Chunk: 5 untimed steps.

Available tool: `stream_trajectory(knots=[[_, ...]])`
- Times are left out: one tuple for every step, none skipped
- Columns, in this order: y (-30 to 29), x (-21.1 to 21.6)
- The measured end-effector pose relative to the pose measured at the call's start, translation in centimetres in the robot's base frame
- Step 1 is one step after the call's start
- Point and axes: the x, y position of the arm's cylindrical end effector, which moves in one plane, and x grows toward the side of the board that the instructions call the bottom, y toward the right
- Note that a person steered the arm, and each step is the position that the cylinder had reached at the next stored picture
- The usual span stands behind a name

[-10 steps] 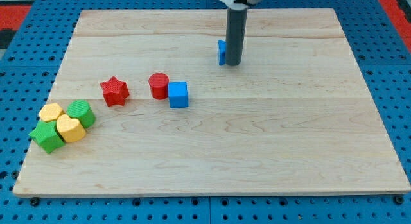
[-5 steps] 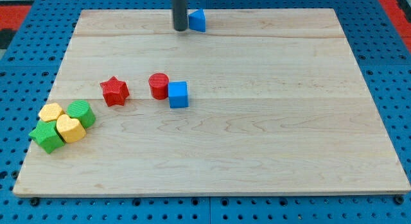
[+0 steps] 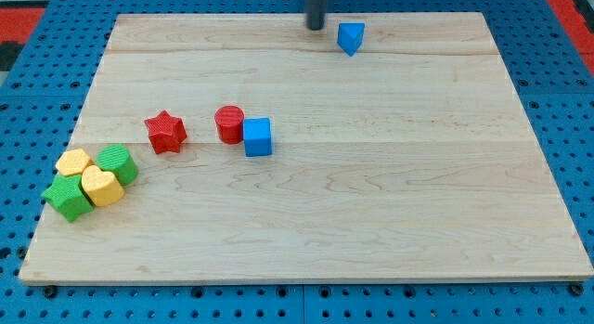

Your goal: Push the blue triangle to the top right side of the board

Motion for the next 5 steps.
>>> stream_trajectory(knots=[[0.1,4.6],[8.0,7.4],[11.8,6.0],[4.6,6.0],[1.4,5.5]])
